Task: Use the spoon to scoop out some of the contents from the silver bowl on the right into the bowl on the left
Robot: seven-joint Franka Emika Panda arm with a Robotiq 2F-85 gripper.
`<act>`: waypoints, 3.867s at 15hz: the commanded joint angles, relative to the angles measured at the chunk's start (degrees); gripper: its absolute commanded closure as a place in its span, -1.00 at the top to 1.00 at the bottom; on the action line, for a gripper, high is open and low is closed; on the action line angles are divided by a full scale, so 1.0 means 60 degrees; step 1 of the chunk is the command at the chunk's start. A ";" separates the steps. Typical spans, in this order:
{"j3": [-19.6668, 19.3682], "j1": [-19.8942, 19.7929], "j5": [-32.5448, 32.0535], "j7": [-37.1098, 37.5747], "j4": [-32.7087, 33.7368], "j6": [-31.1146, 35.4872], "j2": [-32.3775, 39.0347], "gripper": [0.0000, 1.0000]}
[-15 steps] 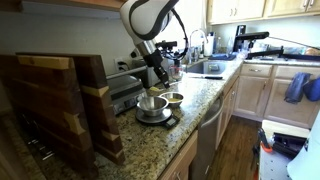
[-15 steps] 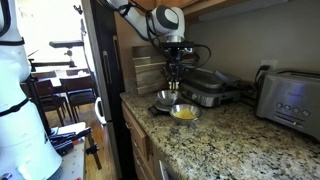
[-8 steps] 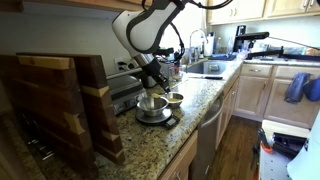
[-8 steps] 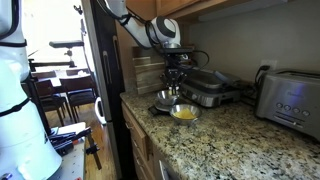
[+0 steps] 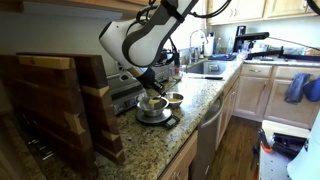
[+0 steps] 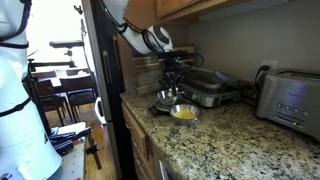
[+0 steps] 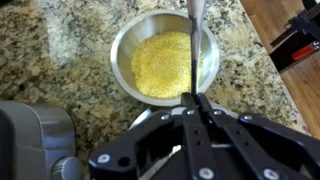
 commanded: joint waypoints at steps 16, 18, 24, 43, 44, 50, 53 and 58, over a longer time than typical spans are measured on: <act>0.0682 0.0937 -0.5000 0.1775 -0.1337 -0.1329 -0.0318 -0.94; 0.0722 0.0873 -0.5349 0.2049 -0.1524 -0.1249 -0.0396 -0.94; 0.0748 0.0772 -0.5784 0.2530 -0.1986 -0.1085 -0.0587 -0.94; 0.0470 0.0244 -0.7583 0.3543 -0.4365 0.1892 -0.2551 -0.94; 0.0430 0.0217 -0.7766 0.3651 -0.4421 0.2074 -0.2570 -0.94; 0.0729 0.0501 -0.8590 0.5158 -0.4893 0.2504 -0.2956 -0.94; 0.0887 0.0648 -0.9395 0.6150 -0.5138 0.2415 -0.3069 -0.94; 0.0779 0.0561 -1.1063 0.7462 -0.5539 0.2085 -0.3041 -0.94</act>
